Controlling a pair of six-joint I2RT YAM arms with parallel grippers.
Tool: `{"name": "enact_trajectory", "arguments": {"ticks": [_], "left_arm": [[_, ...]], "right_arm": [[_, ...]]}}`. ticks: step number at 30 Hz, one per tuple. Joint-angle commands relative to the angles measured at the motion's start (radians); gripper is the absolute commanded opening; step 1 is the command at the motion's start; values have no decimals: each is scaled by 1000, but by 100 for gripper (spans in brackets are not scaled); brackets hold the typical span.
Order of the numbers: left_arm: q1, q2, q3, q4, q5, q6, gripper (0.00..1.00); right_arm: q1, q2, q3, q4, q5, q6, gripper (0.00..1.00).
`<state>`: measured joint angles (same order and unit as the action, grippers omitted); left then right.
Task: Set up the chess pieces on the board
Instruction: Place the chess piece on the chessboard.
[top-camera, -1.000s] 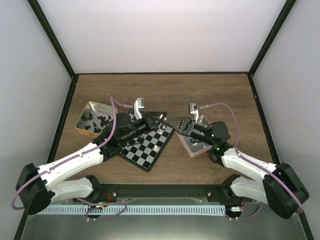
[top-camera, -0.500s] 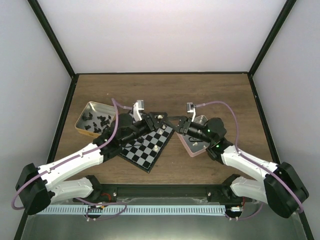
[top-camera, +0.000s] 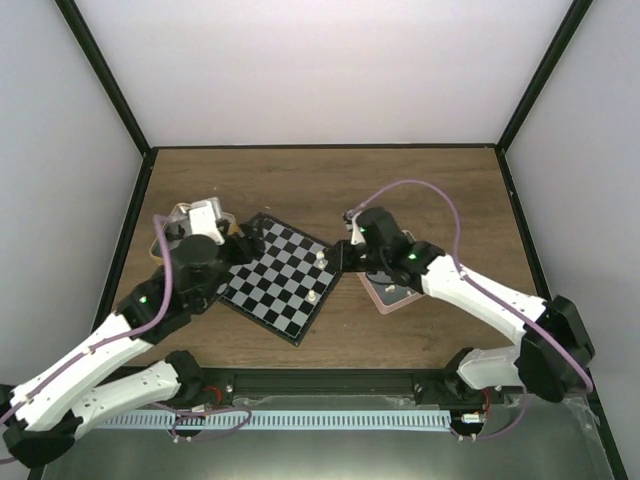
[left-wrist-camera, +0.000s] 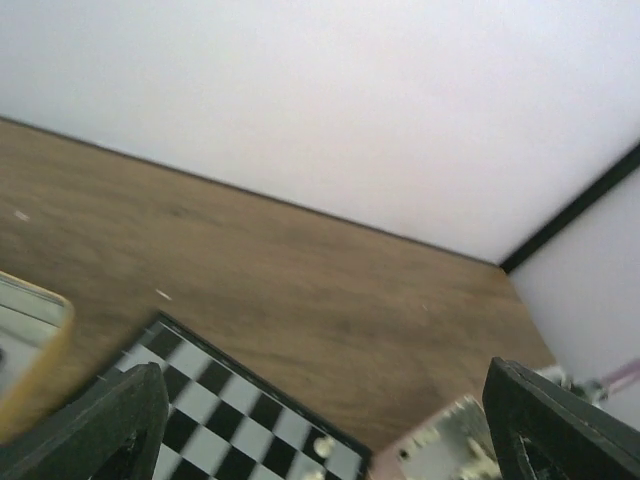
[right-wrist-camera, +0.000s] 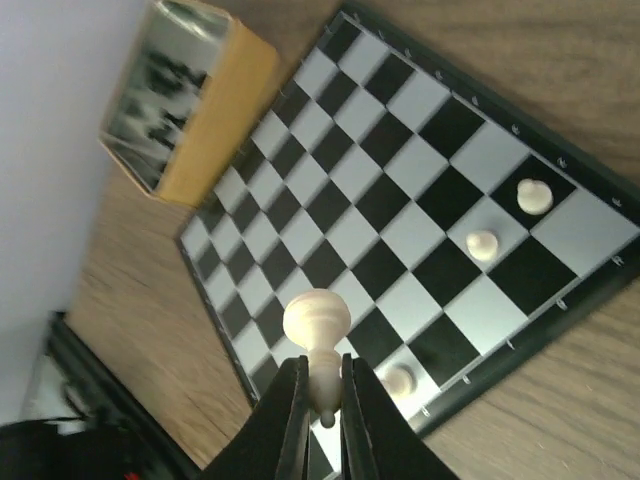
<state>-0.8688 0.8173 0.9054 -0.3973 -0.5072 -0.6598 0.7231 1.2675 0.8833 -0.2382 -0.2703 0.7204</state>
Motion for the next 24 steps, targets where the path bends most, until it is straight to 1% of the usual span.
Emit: {"name": "enact_trajectory", "arguments": {"ticks": [1, 5, 10, 17, 24], "left_arm": [[2, -110, 29, -103, -251, 162, 88], [3, -214, -23, -39, -345, 197, 89], [2, -309, -68, -6, -353, 196, 89], [2, -356, -76, -39, -365, 172, 90], [3, -385, -87, -41, -364, 160, 90]], "right_arm": [[128, 93, 184, -371, 193, -173, 1], [281, 243, 334, -542, 282, -196, 1], [385, 410, 481, -691, 357, -200, 1], [408, 529, 575, -756, 359, -220, 1], [408, 616, 610, -759, 378, -217, 1]]}}
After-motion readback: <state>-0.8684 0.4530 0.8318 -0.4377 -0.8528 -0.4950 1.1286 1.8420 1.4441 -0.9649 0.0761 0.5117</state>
